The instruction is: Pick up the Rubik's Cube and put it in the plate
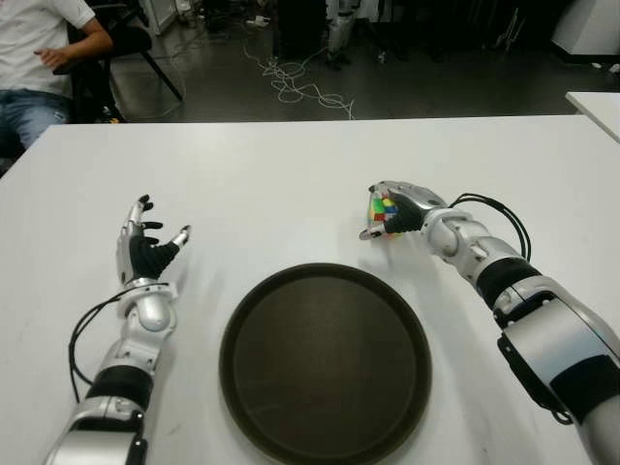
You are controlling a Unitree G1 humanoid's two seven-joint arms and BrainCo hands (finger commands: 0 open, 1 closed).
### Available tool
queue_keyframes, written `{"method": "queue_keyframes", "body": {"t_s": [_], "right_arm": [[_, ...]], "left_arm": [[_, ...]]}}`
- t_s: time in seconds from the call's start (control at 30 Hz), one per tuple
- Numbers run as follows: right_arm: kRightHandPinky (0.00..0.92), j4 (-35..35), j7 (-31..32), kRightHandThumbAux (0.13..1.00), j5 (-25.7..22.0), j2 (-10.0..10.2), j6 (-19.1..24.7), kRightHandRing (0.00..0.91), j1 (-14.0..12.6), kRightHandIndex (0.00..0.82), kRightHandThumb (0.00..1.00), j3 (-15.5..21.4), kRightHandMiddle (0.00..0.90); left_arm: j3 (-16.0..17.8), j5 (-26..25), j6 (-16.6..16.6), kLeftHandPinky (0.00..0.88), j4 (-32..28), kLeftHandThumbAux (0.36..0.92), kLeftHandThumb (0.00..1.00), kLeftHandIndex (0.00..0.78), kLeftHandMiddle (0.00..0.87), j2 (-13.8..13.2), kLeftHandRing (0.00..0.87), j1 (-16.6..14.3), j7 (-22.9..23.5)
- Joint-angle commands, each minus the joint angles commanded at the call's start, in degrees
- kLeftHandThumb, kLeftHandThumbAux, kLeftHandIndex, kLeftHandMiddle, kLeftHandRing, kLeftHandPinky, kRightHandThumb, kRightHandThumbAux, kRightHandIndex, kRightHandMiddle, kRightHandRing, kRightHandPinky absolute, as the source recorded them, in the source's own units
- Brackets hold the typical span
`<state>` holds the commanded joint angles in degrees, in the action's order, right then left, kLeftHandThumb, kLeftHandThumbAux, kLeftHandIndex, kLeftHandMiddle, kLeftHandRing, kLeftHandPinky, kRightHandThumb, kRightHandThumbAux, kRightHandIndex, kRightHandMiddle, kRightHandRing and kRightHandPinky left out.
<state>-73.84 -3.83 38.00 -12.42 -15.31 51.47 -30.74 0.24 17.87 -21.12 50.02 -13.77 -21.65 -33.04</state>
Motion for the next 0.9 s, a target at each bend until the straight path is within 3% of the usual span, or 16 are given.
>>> {"method": "queue_keyframes", "body": {"t_s": [0.2,0.6,0.9], "right_arm": [[0.000,-0.13,-0.35,0.470,0.11,-0.04,0.06,0.000,-0.03,0.000,0.000,-0.07,0.000],[0.000,-0.24,-0.51,0.452,-0.26,-0.15,-0.08,0.000,-0.21,0.000,0.000,0.33,0.000],[0.000,0.23,-0.18,0.485,-0.72,-0.60,0.36,0.000,-0.17,0.000,0.000,0.79,0.000]], "left_arm": [[-0.03,0.10,-0.08,0.742,0.14,0.731,0.007,0.000,0.534,-0.06,0.732,-0.03,-0.04],[0.21,-0.35,0.08,0.709,0.12,0.746,0.002,0.000,0.439,-0.05,0.708,-0.09,0.44],[0.12,-0.09,0.30,0.739,-0.21,0.760,0.003,0.000,0.484,-0.04,0.725,0.04,0.06]]}}
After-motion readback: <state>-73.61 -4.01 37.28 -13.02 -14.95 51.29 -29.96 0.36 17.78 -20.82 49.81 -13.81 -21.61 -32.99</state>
